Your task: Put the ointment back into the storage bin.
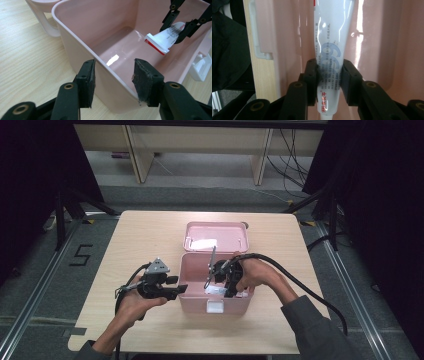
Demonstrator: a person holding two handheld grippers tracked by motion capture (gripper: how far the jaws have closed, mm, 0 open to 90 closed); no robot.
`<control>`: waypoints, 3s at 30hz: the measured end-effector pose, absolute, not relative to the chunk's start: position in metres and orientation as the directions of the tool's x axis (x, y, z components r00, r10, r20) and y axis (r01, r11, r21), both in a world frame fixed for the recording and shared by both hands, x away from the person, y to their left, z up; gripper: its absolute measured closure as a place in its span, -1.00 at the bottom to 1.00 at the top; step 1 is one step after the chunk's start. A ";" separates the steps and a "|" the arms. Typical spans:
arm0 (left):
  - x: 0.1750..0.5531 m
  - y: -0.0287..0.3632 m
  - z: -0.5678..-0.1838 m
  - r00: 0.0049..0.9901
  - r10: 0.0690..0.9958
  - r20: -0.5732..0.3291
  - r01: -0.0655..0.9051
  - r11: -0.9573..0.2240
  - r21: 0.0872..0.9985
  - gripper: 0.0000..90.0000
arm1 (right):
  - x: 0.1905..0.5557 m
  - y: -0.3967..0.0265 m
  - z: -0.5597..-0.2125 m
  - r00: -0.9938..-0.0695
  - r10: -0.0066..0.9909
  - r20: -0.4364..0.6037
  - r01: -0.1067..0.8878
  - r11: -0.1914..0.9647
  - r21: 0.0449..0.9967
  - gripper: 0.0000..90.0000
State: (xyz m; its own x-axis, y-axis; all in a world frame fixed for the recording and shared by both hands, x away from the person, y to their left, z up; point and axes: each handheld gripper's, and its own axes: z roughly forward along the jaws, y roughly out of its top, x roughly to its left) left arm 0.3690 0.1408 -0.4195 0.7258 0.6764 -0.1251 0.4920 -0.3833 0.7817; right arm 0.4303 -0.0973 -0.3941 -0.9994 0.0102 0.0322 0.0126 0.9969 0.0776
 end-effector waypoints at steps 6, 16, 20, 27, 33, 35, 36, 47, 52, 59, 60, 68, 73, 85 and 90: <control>0.369 0.141 -0.419 0.726 0.675 -0.126 0.492 -0.383 0.781 0.16 | 0.432 -0.098 -0.402 -0.998 0.028 0.063 0.032 0.998 0.052 0.55; 0.369 0.140 -0.420 0.723 0.678 -0.129 0.494 -0.378 0.783 0.15 | 0.435 -0.100 -0.411 -0.996 0.020 0.086 0.024 0.999 0.045 0.55; 0.369 0.141 -0.420 0.725 0.679 -0.114 0.485 -0.386 0.784 0.15 | 0.436 -0.098 -0.415 -0.995 0.016 0.101 0.020 0.999 0.046 0.55; 0.369 0.141 -0.419 0.725 0.677 -0.129 0.494 -0.380 0.782 0.15 | 0.440 -0.098 -0.420 -0.994 0.010 0.109 0.013 0.999 0.030 0.54; 0.369 0.141 -0.419 0.724 0.680 -0.118 0.488 -0.384 0.784 0.15 | 0.443 -0.097 -0.426 -0.992 0.026 0.122 0.029 0.999 0.026 0.55; 0.369 0.141 -0.420 0.726 0.677 -0.116 0.487 -0.387 0.783 0.15 | 0.444 -0.097 -0.426 -0.993 0.027 0.118 0.032 0.998 0.046 0.56; 0.369 0.141 -0.420 0.726 0.678 -0.117 0.487 -0.386 0.783 0.15 | 0.447 -0.097 -0.426 -0.994 -0.014 0.109 -0.008 0.999 0.050 0.56; 0.368 0.140 -0.419 0.726 0.676 -0.126 0.494 -0.385 0.780 0.15 | 0.444 -0.105 -0.405 -0.992 0.111 0.061 0.118 0.984 0.131 0.36; 0.370 0.141 -0.420 0.727 0.676 -0.122 0.488 -0.383 0.784 0.14 | 0.445 -0.118 -0.395 -0.974 0.227 0.026 0.226 0.942 0.248 0.25; 0.369 0.140 -0.420 0.724 0.678 -0.125 0.493 -0.381 0.782 0.14 | 0.444 -0.141 -0.382 -0.942 0.334 -0.041 0.304 0.897 0.321 0.19; 0.369 0.140 -0.420 0.724 0.678 -0.127 0.493 -0.381 0.782 0.14 | 0.443 -0.143 -0.379 -0.939 0.342 -0.030 0.313 0.888 0.337 0.18; 0.369 0.140 -0.420 0.725 0.677 -0.127 0.493 -0.381 0.782 0.13 | 0.445 -0.158 -0.362 -0.916 0.398 -0.057 0.330 0.824 0.460 0.16; 0.369 0.140 -0.420 0.724 0.677 -0.128 0.493 -0.380 0.783 0.12 | 0.449 -0.168 -0.351 -0.893 0.441 -0.092 0.339 0.793 0.506 0.18; 0.369 0.139 -0.420 0.723 0.680 -0.119 0.487 -0.381 0.786 0.13 | 0.464 -0.196 -0.337 -0.803 0.583 -0.124 0.414 0.695 0.588 0.18; 0.369 0.139 -0.420 0.723 0.681 -0.118 0.487 -0.381 0.786 0.13 | 0.469 -0.203 -0.335 -0.774 0.624 -0.108 0.453 0.666 0.593 0.16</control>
State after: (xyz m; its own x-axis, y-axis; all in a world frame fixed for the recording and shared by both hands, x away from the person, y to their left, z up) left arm 0.3687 0.1390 -0.4203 0.7226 0.6811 -0.1176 0.4870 -0.3809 0.7860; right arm 0.4693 -0.2028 -0.3350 -0.7741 0.6237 -0.1085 0.4532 0.6655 0.5930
